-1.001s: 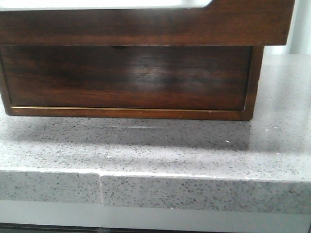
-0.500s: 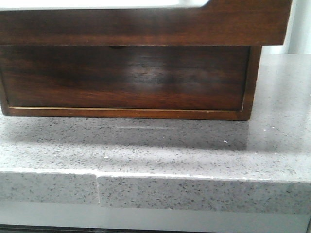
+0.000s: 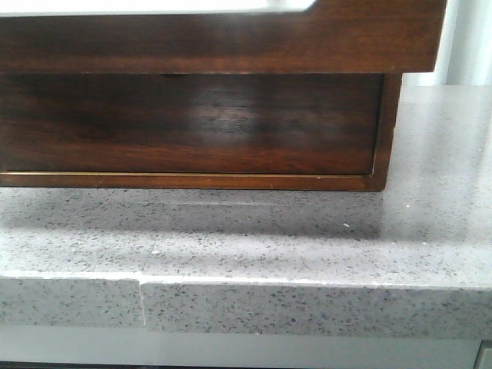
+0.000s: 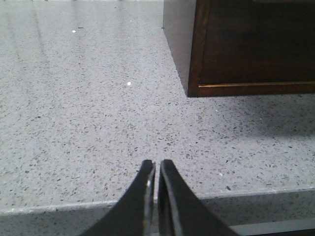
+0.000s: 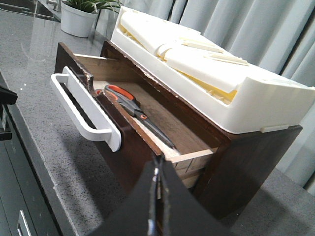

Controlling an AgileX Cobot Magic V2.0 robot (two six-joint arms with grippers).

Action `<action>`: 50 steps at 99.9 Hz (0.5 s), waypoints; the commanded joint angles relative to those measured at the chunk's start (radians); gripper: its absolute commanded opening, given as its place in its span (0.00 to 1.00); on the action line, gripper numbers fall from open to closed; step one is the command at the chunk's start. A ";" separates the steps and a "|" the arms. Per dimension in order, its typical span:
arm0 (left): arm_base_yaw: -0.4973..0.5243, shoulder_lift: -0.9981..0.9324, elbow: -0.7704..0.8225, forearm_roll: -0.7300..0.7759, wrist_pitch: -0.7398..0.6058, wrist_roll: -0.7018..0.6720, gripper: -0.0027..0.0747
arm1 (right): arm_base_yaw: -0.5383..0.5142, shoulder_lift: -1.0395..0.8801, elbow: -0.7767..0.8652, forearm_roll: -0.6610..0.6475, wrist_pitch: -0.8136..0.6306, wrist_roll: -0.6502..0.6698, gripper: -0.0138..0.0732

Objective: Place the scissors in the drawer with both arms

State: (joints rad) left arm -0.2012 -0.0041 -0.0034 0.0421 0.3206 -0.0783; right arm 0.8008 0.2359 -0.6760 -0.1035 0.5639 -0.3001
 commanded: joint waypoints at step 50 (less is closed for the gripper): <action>0.002 -0.029 0.019 0.000 -0.051 -0.011 0.01 | -0.590 0.006 0.507 0.124 -0.909 0.017 0.11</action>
State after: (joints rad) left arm -0.2012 -0.0041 -0.0034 0.0421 0.3206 -0.0783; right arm 0.3255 0.2359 -0.2245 0.0085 -0.1273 -0.3001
